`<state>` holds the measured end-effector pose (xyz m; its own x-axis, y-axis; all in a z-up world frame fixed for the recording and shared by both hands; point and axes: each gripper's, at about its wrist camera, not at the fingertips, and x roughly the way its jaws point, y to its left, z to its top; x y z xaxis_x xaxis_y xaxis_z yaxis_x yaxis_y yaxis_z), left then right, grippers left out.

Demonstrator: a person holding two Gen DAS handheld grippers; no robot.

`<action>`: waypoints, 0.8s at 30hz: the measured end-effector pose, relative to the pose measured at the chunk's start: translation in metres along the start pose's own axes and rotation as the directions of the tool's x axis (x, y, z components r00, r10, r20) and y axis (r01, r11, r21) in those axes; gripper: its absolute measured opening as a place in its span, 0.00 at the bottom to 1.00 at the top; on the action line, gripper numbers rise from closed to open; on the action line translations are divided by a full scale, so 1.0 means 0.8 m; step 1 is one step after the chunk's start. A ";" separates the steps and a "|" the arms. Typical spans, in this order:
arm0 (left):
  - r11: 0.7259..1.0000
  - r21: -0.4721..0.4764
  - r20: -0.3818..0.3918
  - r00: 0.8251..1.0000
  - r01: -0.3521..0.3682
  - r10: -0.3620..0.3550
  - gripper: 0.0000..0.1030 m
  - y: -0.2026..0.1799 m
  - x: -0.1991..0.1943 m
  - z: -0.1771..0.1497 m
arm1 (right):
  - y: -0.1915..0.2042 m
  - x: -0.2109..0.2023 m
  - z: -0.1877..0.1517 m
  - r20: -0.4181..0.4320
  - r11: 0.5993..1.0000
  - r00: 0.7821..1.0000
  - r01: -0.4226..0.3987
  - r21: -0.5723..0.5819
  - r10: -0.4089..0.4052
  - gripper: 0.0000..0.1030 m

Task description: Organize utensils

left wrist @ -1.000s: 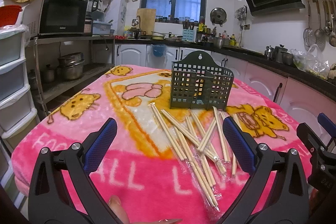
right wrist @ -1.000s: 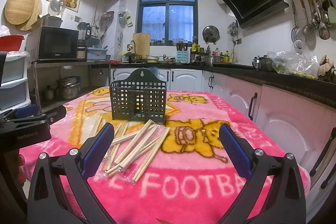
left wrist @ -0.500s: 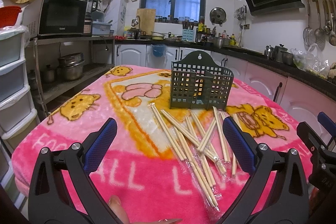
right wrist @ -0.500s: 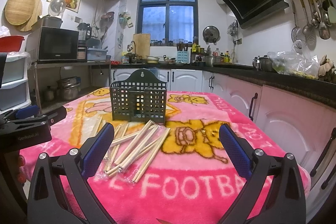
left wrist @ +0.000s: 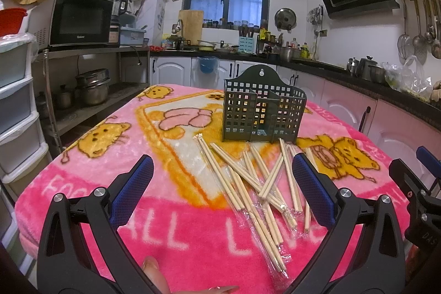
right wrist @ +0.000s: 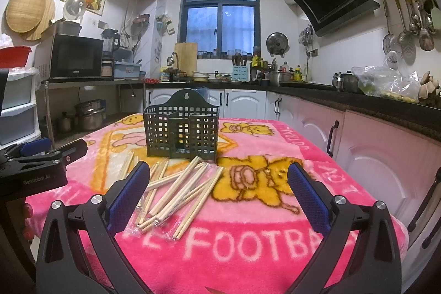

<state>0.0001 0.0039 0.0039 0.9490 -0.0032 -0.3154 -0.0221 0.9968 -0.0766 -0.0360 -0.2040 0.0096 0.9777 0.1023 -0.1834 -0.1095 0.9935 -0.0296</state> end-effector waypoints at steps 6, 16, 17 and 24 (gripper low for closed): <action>1.000 0.000 -0.003 1.000 0.001 -0.001 0.90 0.000 0.000 0.000 | 0.000 0.001 0.000 -0.003 1.000 1.000 -0.001 -0.001 0.001 0.94; 1.000 -0.023 -0.028 1.000 -0.006 0.005 0.90 0.013 0.015 -0.007 | 0.003 0.014 -0.001 -0.028 0.999 0.999 -0.033 -0.013 0.032 0.94; 1.000 -0.025 -0.032 0.999 -0.009 0.008 0.90 0.014 0.017 -0.006 | 0.004 0.017 -0.001 -0.036 0.999 0.999 -0.037 -0.017 0.036 0.94; 0.998 -0.069 -0.089 0.996 -0.011 0.005 0.90 0.031 0.035 0.004 | 0.006 0.052 0.010 -0.130 0.997 0.988 -0.083 -0.006 0.081 0.94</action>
<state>0.0271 0.0291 -0.0040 0.9173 -0.0055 -0.3983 -0.0541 0.9889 -0.1382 0.0052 -0.1947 0.0094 0.9339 0.1756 -0.3114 -0.1913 0.9813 -0.0204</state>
